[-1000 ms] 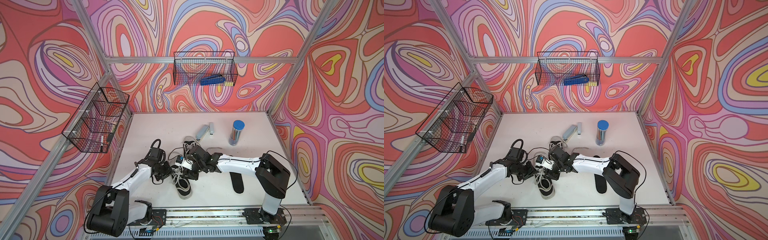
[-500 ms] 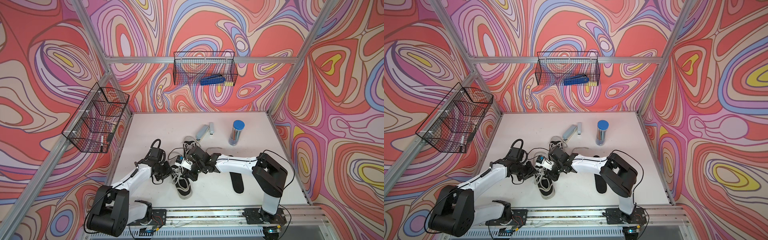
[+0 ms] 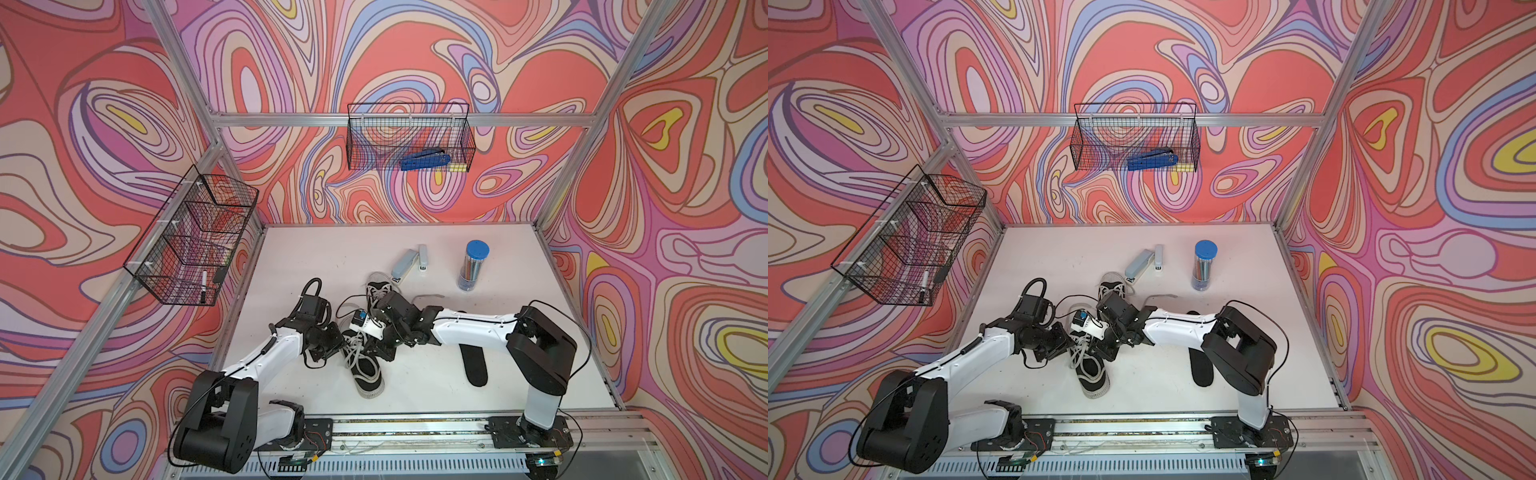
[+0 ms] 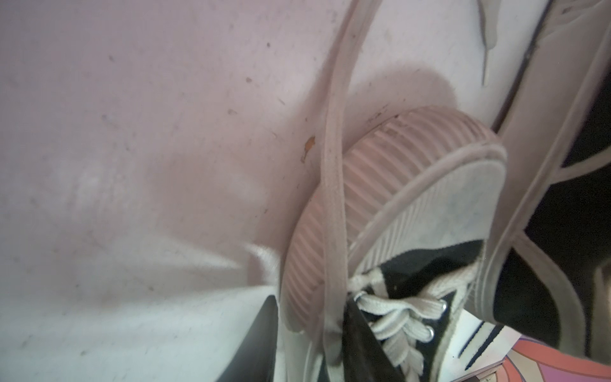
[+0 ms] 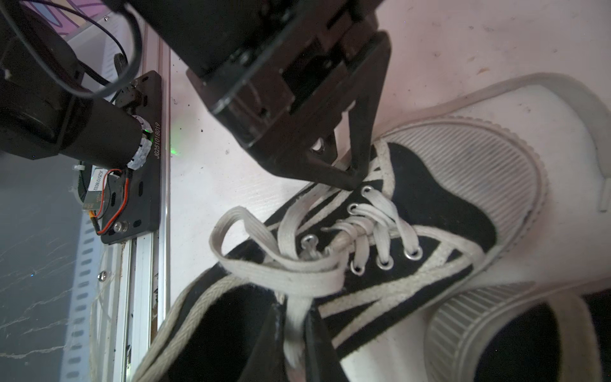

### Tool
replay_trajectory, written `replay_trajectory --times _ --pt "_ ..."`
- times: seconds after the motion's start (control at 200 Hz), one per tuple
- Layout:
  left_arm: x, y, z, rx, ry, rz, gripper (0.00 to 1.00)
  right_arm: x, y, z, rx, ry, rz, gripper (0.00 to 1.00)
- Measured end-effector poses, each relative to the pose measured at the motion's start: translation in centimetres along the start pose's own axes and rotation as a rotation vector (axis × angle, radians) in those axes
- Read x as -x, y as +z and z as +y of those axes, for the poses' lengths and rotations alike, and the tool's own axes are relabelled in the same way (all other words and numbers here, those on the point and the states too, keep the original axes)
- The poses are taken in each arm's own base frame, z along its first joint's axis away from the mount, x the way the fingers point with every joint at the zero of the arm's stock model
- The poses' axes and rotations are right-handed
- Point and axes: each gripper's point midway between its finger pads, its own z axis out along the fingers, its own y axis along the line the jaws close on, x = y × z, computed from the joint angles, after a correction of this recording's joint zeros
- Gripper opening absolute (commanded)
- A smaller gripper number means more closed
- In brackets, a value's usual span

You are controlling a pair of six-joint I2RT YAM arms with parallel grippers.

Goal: Remove the insole from the shoe
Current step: Untie the shoelace on the shoe.

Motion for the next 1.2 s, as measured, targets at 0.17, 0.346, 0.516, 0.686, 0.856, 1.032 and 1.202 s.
replay_trajectory --times 0.17,0.346,0.516,0.686,0.856,1.032,1.202 --pt "0.0 0.0 0.0 0.0 0.0 0.0 0.34 0.0 0.0 0.0 -0.001 0.002 -0.001 0.13" --pt "0.0 0.0 0.0 0.0 0.0 0.0 0.34 0.1 -0.1 0.0 -0.003 0.001 -0.003 0.07" --pt "0.0 0.0 0.0 0.0 0.0 0.0 0.34 0.5 -0.3 0.0 -0.005 -0.003 -0.011 0.03" --pt "0.0 0.0 0.0 0.001 -0.001 0.001 0.33 2.0 -1.7 0.5 -0.013 -0.025 -0.045 0.0" --pt "0.0 0.1 0.0 0.004 -0.002 0.003 0.33 3.5 -4.1 1.5 -0.024 -0.058 -0.084 0.0" --pt "0.1 0.2 0.0 0.006 -0.003 0.006 0.33 5.8 -7.9 3.1 -0.044 -0.101 -0.158 0.0" --pt "0.1 0.2 0.0 0.008 -0.004 0.008 0.33 9.6 -13.2 5.4 -0.071 -0.176 -0.315 0.0"
